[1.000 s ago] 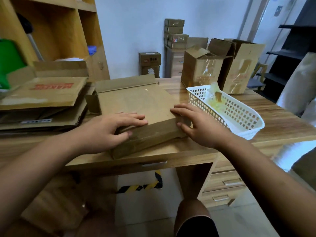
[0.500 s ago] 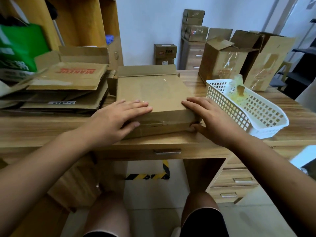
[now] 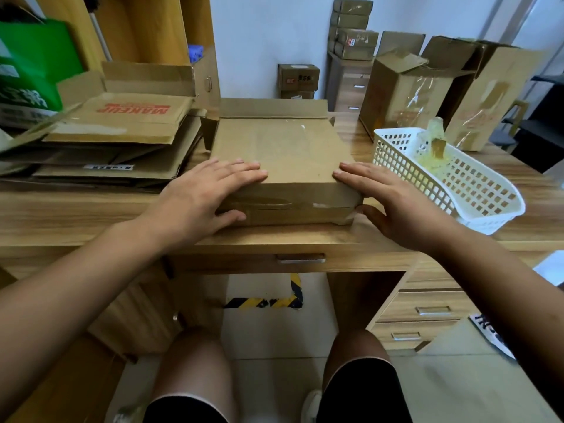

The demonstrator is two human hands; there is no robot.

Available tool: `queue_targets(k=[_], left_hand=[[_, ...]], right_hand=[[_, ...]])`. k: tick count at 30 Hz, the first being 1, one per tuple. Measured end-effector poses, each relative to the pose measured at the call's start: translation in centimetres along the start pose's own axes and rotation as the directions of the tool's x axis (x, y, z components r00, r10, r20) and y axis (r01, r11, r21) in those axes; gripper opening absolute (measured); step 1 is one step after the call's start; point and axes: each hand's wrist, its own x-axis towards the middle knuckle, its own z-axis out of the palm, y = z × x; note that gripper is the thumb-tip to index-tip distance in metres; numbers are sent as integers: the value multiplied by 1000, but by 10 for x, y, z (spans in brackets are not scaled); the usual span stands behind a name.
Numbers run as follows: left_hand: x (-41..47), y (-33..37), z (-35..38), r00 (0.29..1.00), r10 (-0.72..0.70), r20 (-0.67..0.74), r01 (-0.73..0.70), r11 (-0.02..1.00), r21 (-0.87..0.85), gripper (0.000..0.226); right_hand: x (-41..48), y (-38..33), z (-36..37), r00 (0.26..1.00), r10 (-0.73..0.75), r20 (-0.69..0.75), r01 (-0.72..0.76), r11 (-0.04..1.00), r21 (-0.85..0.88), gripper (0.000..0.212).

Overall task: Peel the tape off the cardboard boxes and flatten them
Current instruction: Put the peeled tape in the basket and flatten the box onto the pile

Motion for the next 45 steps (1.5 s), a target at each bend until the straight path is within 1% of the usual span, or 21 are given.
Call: queue_targets(k=[4, 9, 14, 17, 19, 21, 25, 27, 29, 31, 33, 35, 37, 39, 42, 45], left_hand=[[1, -3, 4, 1000, -20, -5, 20, 1000, -21, 81], [1, -4, 3, 999, -39, 20, 42, 992, -119, 78], [2, -1, 2, 995, -94, 19, 96, 969, -229, 71], [1, 1, 3, 987, -163, -6, 155, 945, -287, 73], [0, 5, 5, 974, -224, -41, 199, 923, -330, 77], [-2, 8, 8, 946, -316, -74, 267, 889, -373, 82], [-12, 9, 12, 860, -502, -97, 387, 764, -516, 95], [-18, 10, 14, 842, -534, -72, 410, 722, -558, 90], [-23, 11, 14, 845, -533, -30, 410, 684, -604, 81], [-27, 9, 12, 857, -516, -1, 406, 676, -615, 75], [-30, 9, 12, 850, -527, -4, 414, 672, -614, 72], [-33, 13, 13, 803, -593, -57, 436, 650, -622, 66], [-35, 20, 16, 729, -676, -107, 473, 611, -635, 55], [-37, 24, 19, 677, -729, -102, 514, 568, -643, 47], [-37, 27, 22, 644, -762, -66, 552, 522, -651, 41], [-37, 30, 21, 636, -768, -74, 561, 526, -639, 37]], right_hand=[[-1, 3, -3, 999, 11, 40, -11, 1000, -5, 84], [0, 1, -1, 1000, -28, 7, 28, 997, -74, 79], [-1, 4, -3, 999, -47, 22, 49, 994, -103, 78], [-4, 4, -4, 998, -44, 46, 48, 995, -85, 76], [-4, 2, -5, 998, -42, 39, 44, 996, -77, 67], [-3, -1, -5, 999, -28, 17, 29, 997, -65, 57], [-3, -3, -2, 999, -37, 14, 38, 997, -64, 59], [-4, -3, 0, 999, -42, -4, 42, 996, -77, 61], [-3, -5, 1, 999, -31, -23, 29, 996, -82, 63], [-3, -7, 2, 999, -27, -32, 24, 996, -85, 65], [-2, -9, 3, 999, -31, -37, 27, 995, -98, 68], [-1, -9, 3, 999, -34, -41, 29, 993, -117, 69], [1, -9, 2, 999, -32, -36, 27, 992, -122, 70], [1, -11, 2, 1000, -17, -18, 15, 992, -125, 74], [2, -17, 2, 1000, 9, -28, -13, 988, -153, 77], [6, -24, 5, 998, 22, -63, -35, 979, -203, 73]])
